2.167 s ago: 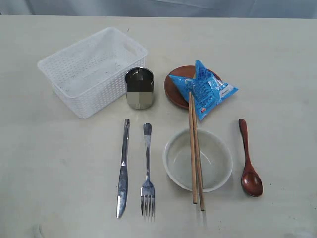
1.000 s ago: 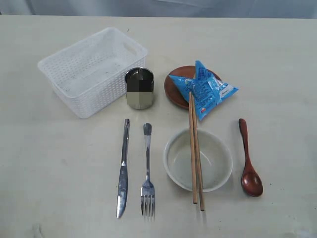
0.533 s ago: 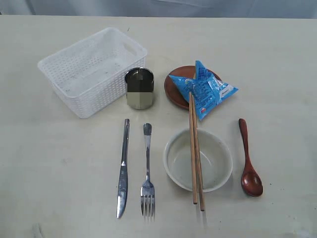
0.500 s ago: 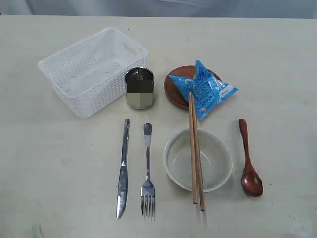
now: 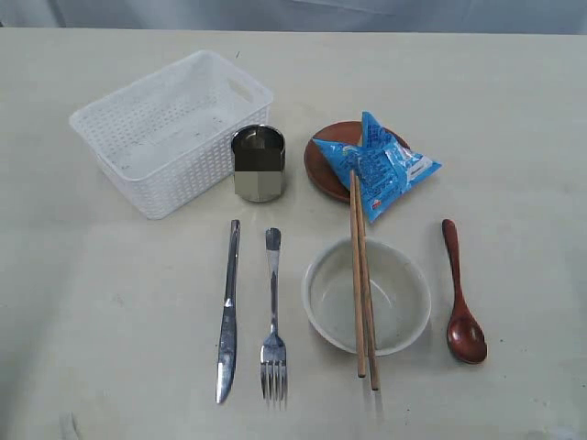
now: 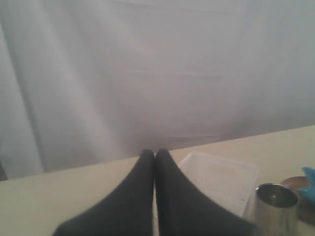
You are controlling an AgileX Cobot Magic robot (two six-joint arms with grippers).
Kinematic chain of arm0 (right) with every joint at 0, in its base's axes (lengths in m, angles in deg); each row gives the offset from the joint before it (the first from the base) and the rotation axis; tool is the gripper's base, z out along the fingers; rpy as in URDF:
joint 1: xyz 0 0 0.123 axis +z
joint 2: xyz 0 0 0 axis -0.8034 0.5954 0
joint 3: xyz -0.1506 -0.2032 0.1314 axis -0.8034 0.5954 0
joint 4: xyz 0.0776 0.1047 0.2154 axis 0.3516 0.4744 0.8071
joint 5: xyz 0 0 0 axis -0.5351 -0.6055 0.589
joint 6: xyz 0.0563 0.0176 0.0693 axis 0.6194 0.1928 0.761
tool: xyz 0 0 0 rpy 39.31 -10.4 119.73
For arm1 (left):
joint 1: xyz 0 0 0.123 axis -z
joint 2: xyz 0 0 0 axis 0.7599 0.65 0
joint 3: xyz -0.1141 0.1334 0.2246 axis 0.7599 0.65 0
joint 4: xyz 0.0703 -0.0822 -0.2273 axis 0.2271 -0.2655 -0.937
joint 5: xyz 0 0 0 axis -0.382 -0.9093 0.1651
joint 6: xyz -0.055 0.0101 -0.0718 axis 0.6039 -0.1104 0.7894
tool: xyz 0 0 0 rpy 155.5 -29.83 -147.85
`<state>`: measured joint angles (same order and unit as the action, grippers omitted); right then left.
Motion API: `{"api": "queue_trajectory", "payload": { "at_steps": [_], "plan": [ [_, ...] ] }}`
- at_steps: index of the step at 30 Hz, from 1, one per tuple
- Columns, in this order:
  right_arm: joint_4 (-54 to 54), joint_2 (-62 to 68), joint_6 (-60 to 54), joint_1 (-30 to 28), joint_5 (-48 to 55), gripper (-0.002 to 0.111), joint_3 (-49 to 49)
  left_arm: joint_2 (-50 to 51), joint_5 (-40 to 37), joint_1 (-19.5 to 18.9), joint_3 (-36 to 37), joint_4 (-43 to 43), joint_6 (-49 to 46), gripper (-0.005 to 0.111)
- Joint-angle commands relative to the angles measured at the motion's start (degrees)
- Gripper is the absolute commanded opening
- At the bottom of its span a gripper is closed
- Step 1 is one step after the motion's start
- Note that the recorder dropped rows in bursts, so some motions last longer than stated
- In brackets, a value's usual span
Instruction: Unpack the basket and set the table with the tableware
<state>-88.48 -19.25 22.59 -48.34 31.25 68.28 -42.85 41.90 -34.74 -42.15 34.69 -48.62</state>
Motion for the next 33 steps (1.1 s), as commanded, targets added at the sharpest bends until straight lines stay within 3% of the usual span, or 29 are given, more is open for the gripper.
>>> {"api": "queue_trajectory", "payload": {
  "at_steps": [1, 3, 10, 33],
  "plan": [
    [0.0, -0.4, 0.1, -0.3, 0.2, 0.000, 0.2, -1.4, 22.2, -5.0, 11.8, 2.1, -0.5, 0.000],
    [0.0, -0.4, 0.1, -0.3, 0.2, 0.000, 0.2, -1.4, 13.8, -6.8, 11.8, 1.9, 1.8, 0.000],
    [0.0, -0.4, 0.2, -0.3, 0.2, 0.000, 0.2, -1.4, 4.2, -8.2, 11.8, 2.0, 1.7, 0.000],
    [0.0, -0.4, 0.2, -0.3, 0.2, 0.000, 0.2, -1.4, 3.8, -8.9, 11.8, 0.6, 3.2, 0.000]
  ]
}}
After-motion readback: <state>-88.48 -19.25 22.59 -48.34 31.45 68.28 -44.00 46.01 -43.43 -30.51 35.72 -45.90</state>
